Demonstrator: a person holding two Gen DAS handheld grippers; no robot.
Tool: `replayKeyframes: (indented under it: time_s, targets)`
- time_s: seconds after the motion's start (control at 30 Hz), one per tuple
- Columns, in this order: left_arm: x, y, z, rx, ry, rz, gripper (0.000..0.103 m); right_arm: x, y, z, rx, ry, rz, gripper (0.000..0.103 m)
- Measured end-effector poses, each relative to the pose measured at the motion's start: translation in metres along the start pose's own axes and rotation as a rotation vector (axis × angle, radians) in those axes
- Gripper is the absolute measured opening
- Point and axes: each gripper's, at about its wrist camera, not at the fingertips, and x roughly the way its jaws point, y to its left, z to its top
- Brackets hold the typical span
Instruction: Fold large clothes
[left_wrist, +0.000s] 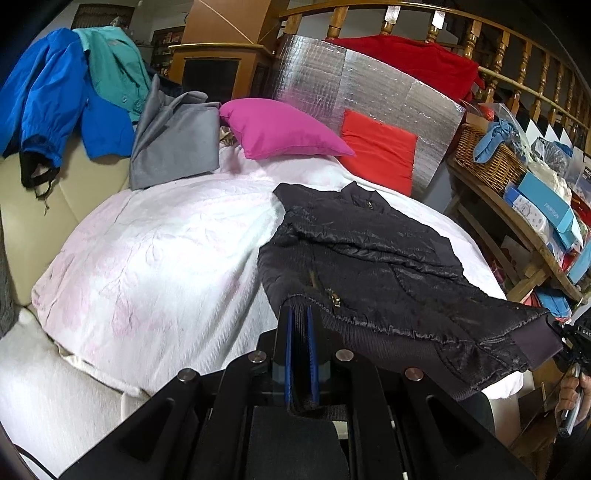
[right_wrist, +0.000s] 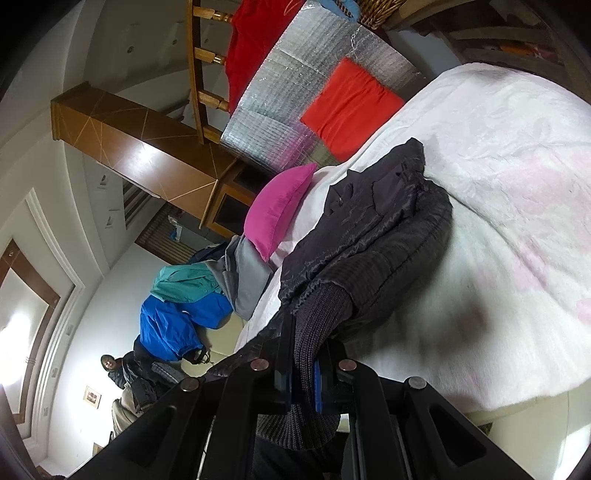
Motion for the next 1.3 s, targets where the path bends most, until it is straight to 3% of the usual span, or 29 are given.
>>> replayKeyframes:
  time_s: [0.13,0.17,0.23,0.33,0.4,0.5,0.57,0.63,0.67,0.73,0.9,1.0,1.1,1.13,1.3]
  targets:
    - [-0.009,0.004,-0.007,-0.024,-0.008,-0.003,0.007,-0.007,-0.005,-0.008,0.005,0.001,-0.010,0.008]
    - [-0.013,0.005,-0.009,-0.022,-0.022,0.015,0.000,-0.007,-0.005,-0.009,0.006,0.001,-0.011,0.008]
    - [-0.028,0.007,-0.008,-0.007,-0.076,0.077,0.000,-0.012,-0.009,-0.013,0.013,-0.007,-0.020,0.008]
    - [-0.038,0.022,-0.003,-0.027,-0.089,0.075,0.000,-0.013,-0.015,-0.021,0.021,0.008,-0.027,0.008]
    - [-0.028,0.030,-0.003,-0.031,-0.032,0.031,0.000,-0.006,-0.019,-0.025,0.022,0.032,-0.040,0.008]
    - [0.004,0.032,-0.012,-0.025,0.114,-0.044,0.000,-0.001,-0.020,-0.026,0.028,0.035,-0.030,0.008]
    - [0.028,0.031,-0.022,-0.057,0.208,-0.098,0.009,-0.001,-0.016,-0.024,0.012,0.036,-0.033,0.008]
    - [0.056,0.026,-0.028,-0.064,0.297,-0.138,0.053,0.001,-0.012,-0.021,-0.006,0.043,-0.037,0.008]
    - [0.065,0.025,-0.029,-0.066,0.309,-0.127,0.060,0.001,-0.011,-0.021,-0.009,0.045,-0.038,0.008]
    - [0.082,0.022,-0.027,-0.074,0.324,-0.117,0.063,0.003,-0.009,-0.020,-0.013,0.050,-0.040,0.008]
    - [0.121,0.011,-0.023,-0.067,0.445,-0.203,0.063,0.006,-0.012,-0.020,-0.005,0.049,-0.039,0.008]
    - [0.139,0.014,-0.026,-0.085,0.499,-0.164,0.063,0.007,-0.014,-0.021,0.000,0.051,-0.038,0.008]
    - [0.158,0.022,-0.032,-0.147,0.601,-0.206,0.063,0.007,-0.013,-0.021,0.001,0.052,-0.036,0.008]
    - [0.161,0.027,-0.035,-0.179,0.625,-0.183,0.061,0.006,-0.012,-0.021,0.001,0.051,-0.037,0.008]
    - [0.141,0.038,-0.036,-0.195,0.587,-0.205,0.061,0.005,-0.014,-0.021,0.003,0.051,-0.037,0.008]
